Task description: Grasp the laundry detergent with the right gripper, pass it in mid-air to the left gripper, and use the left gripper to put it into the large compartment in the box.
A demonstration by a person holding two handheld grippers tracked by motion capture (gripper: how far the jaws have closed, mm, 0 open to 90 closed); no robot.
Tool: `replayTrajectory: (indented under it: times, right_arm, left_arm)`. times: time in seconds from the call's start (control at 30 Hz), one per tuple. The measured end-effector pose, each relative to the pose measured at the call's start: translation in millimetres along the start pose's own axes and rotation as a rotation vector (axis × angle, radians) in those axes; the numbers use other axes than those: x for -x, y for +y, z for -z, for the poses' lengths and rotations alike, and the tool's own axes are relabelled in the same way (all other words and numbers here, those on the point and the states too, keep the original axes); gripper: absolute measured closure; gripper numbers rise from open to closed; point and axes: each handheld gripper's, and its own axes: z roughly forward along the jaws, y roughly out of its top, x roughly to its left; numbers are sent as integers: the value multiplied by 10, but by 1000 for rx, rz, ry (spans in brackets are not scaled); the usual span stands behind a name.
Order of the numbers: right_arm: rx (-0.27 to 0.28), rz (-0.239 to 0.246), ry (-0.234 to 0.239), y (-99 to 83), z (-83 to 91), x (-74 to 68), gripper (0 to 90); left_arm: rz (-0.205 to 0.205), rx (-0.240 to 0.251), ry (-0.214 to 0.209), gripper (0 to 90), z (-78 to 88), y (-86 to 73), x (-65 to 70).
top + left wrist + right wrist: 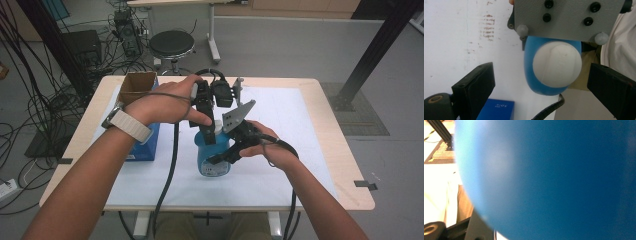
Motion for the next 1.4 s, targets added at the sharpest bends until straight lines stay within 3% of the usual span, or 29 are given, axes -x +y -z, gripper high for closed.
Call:
replayTrajectory:
  times: [1.4]
  right_arm:
    - [-2,-2,8,6,2,3,428]
  left_arm:
    - [3,5,2,82,5,-16,-4]
